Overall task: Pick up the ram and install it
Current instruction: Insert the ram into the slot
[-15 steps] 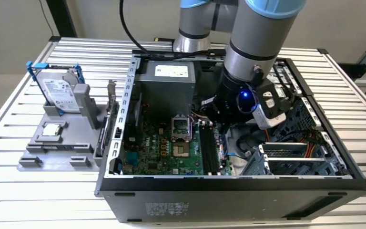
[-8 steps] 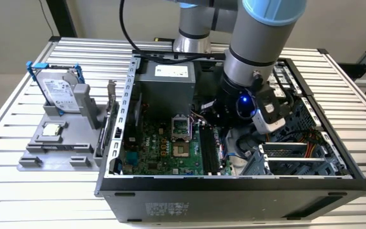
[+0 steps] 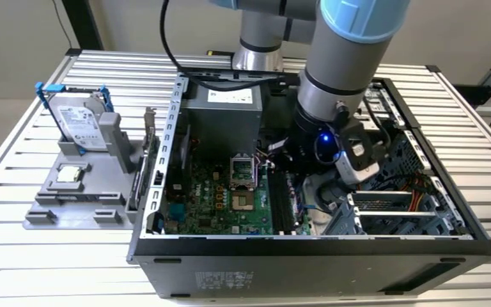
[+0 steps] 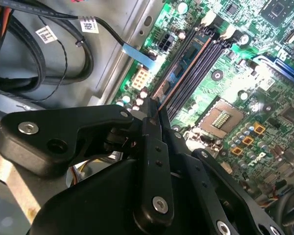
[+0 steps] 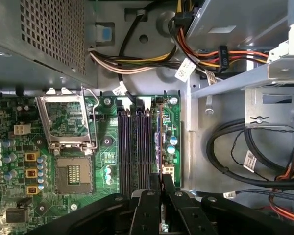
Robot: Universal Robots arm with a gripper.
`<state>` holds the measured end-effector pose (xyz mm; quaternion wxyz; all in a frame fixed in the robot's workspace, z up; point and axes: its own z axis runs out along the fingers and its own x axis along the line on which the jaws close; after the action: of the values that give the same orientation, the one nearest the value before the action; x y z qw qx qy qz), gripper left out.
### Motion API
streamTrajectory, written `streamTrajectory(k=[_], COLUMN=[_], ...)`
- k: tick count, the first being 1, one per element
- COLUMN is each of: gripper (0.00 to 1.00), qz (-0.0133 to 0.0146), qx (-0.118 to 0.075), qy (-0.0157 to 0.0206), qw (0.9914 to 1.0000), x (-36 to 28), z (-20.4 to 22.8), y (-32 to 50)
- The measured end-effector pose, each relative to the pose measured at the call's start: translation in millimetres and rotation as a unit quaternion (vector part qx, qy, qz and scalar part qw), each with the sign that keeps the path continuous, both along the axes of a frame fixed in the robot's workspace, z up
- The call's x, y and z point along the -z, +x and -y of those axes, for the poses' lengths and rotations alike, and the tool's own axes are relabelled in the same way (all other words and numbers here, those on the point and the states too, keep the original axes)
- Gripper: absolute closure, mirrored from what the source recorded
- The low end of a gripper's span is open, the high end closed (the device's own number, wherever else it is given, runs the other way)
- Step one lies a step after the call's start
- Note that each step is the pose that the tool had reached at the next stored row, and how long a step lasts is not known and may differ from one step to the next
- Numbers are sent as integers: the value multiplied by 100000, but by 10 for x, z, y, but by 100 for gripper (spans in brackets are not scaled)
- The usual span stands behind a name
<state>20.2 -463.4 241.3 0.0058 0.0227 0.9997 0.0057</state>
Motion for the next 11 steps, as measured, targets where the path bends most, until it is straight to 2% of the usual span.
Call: streamTrajectory(k=[8,11], gripper=[100,100], qz=[0,-2], qx=[-177,-261], qy=[-164,-195], qw=[100000,99999], x=[64,84], z=[8,23], y=[-30,-35])
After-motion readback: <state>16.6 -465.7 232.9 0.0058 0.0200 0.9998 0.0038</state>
